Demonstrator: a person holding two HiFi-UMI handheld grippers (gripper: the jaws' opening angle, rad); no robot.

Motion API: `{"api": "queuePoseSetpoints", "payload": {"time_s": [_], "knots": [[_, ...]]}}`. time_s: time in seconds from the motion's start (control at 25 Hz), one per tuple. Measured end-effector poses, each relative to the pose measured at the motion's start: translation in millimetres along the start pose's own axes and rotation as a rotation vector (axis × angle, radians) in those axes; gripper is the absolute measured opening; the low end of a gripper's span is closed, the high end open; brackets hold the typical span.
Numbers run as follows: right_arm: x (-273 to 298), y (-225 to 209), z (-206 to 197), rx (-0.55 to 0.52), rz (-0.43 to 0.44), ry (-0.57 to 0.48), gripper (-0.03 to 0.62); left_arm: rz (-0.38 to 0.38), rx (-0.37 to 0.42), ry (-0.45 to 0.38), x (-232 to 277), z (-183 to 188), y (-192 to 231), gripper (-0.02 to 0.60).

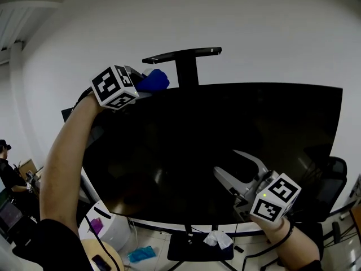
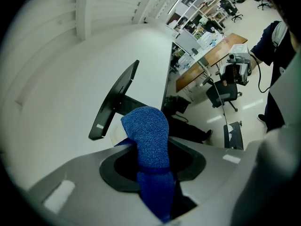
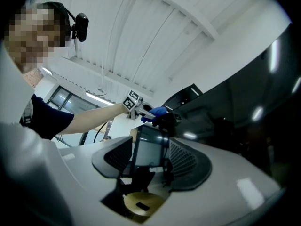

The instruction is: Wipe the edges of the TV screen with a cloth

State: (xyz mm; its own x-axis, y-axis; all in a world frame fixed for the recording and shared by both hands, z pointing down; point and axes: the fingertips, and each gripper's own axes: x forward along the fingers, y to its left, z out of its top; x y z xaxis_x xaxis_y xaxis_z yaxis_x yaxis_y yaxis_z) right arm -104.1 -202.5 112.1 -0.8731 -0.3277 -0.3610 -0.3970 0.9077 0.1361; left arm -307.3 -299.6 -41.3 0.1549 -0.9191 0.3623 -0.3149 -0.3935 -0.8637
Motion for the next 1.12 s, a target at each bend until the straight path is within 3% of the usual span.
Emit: {"api": "queuePoseSetpoints", "payload": {"time_s": [0.44,1.12], "knots": [[-81,-58,45,-0.037,0.026,-0.019,0.253,0.027,-0.029,-0.009,29,94,-24,0.138],[-134,-114,71,-0.073,-0.04,-0.08,0.253,-0.03,0.059,-0.084,64,190,-50,0.138]]}}
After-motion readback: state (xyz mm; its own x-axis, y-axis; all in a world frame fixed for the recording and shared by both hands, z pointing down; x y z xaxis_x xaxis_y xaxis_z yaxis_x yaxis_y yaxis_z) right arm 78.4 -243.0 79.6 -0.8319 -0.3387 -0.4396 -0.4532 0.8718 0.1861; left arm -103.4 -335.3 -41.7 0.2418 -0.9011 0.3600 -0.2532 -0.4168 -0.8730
